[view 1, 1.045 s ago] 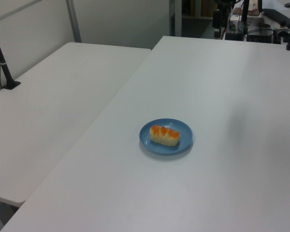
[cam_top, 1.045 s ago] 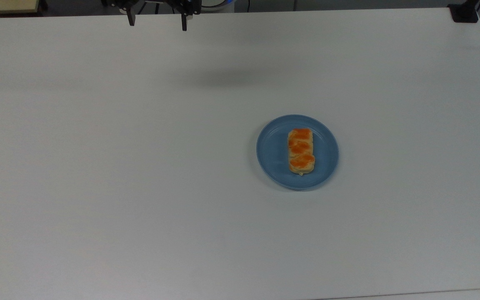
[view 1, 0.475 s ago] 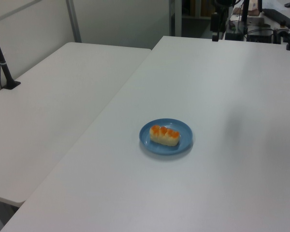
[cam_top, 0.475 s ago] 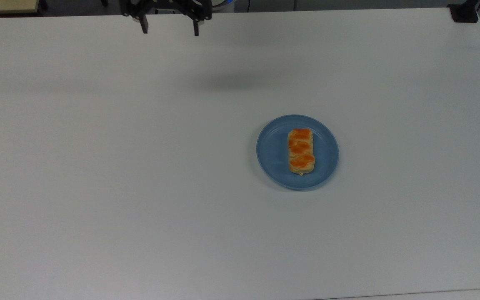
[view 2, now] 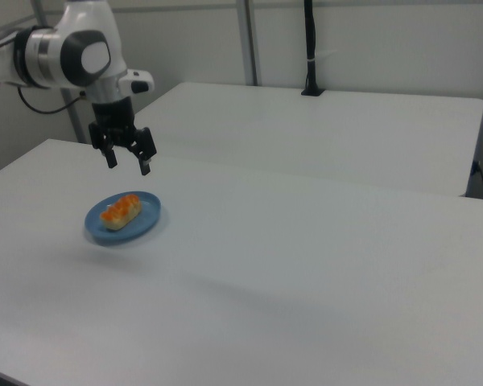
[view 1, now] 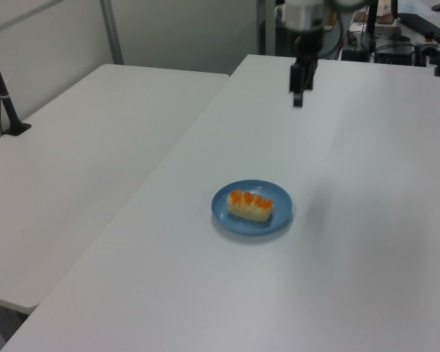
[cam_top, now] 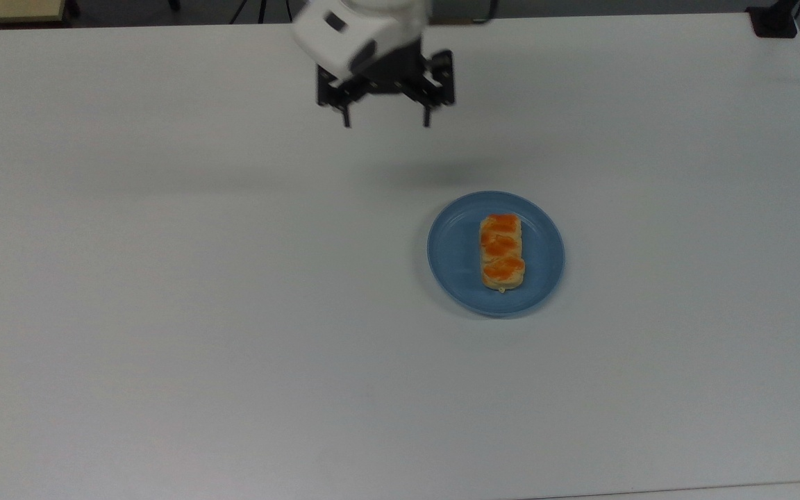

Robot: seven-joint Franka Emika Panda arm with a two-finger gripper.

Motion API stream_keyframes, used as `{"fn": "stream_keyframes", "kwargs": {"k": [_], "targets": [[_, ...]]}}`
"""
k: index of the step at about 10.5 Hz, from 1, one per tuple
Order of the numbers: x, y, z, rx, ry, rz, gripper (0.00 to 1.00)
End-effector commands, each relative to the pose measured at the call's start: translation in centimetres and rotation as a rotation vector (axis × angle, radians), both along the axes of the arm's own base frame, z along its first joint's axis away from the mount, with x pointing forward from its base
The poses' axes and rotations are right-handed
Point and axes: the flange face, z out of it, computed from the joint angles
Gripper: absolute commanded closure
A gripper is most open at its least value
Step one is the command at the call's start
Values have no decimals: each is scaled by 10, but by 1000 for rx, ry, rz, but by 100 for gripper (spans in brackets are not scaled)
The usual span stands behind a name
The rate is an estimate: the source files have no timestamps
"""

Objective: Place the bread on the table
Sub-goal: 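Move the open gripper over the bread roll and lower onto it, then close the gripper on the bread roll and lift it off the plate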

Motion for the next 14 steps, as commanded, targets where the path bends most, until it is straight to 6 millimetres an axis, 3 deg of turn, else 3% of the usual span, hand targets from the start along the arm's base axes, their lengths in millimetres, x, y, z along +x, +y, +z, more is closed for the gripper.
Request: {"fn": "stream_keyframes", "kwargs": {"k": [1,3,5,10,11,12,14], "targets": [[25,70,-72,9,-27,-61,0],[32,115,-121,8,-13,-89,0],[38,144,-153,23,-32,-129,0],[47,169,-194,67,-111,-167,0],[48,170,-195,69,-121,-166,9],[49,170,-199,68,-120,-162,30],[49,168,-204,45,-125,-133,61]]}}
